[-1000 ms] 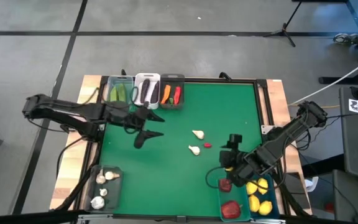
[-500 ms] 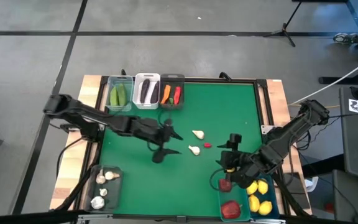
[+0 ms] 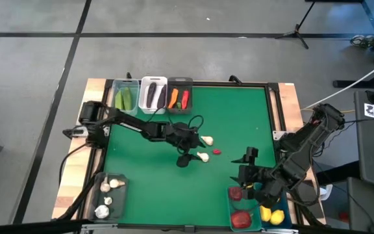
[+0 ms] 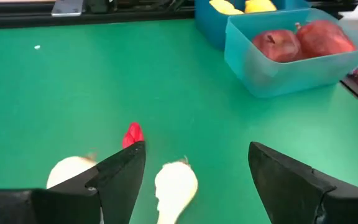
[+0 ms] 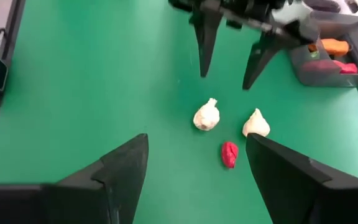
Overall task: Sort produce into baskets
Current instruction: Put the white garlic into the bottom black bin
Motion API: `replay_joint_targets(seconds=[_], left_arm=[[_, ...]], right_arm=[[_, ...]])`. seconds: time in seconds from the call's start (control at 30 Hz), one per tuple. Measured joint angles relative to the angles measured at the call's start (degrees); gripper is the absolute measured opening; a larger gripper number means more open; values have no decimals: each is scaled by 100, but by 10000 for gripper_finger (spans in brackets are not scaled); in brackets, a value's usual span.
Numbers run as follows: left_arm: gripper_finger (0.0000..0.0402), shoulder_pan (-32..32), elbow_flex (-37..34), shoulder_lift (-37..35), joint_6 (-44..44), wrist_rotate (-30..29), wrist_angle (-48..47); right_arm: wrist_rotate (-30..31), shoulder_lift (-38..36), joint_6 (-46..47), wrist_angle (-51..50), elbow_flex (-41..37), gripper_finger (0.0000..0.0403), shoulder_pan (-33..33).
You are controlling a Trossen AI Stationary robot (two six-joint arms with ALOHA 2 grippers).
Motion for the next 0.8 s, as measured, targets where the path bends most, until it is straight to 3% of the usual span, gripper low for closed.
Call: replay_joint_targets(seconds=[0.23, 0.8], left_arm=[[280, 149, 2, 504, -111, 367, 750], [280, 149, 5, 1163, -30, 405, 1054]], right_arm=[[238, 0, 119, -14, 0, 270, 92], [289, 61, 124, 26, -4, 270, 78]])
